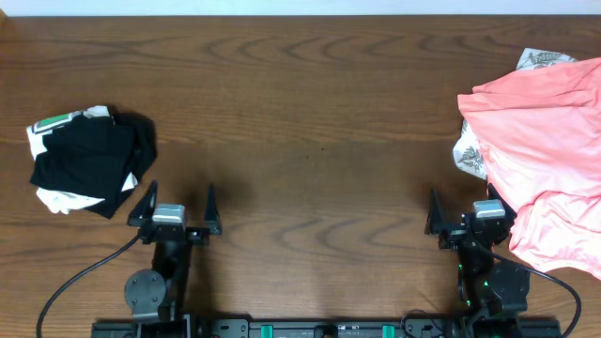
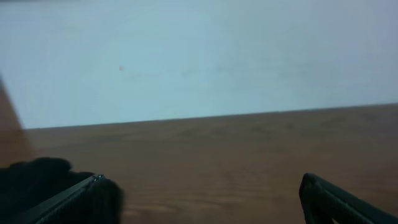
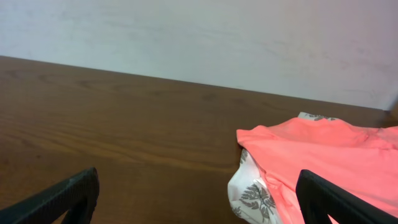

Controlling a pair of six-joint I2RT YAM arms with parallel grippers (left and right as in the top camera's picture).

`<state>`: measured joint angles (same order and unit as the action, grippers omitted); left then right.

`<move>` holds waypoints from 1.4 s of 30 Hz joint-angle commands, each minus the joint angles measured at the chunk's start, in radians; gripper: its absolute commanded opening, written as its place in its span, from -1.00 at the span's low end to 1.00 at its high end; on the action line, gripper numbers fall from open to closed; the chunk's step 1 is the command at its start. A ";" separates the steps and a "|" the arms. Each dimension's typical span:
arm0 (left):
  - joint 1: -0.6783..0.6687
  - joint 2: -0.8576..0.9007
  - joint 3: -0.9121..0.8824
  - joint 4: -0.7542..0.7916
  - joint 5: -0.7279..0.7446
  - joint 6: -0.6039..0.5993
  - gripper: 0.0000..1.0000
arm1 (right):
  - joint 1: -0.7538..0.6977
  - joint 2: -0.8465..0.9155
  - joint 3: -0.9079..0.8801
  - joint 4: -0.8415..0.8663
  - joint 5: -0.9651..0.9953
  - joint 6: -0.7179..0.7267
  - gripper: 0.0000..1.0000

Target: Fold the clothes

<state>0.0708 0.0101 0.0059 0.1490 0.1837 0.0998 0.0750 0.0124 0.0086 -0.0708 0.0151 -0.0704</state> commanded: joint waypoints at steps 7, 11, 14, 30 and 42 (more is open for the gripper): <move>-0.003 -0.008 -0.002 -0.183 -0.089 -0.145 0.96 | -0.015 -0.006 -0.003 -0.003 -0.005 -0.013 0.99; -0.004 -0.008 -0.002 -0.209 -0.088 -0.146 0.96 | -0.015 -0.006 -0.003 -0.003 -0.005 -0.013 0.98; -0.004 -0.008 -0.002 -0.210 -0.089 -0.146 0.96 | -0.015 -0.006 -0.003 -0.003 -0.005 -0.013 0.99; -0.004 -0.006 -0.002 -0.210 -0.088 -0.146 0.96 | -0.015 -0.006 -0.003 -0.003 -0.005 -0.013 0.99; -0.004 -0.006 -0.002 -0.210 -0.089 -0.146 0.96 | -0.015 -0.006 -0.003 -0.003 -0.005 -0.013 0.99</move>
<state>0.0708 0.0101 0.0158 -0.0200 0.0891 -0.0311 0.0750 0.0124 0.0082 -0.0704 0.0151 -0.0704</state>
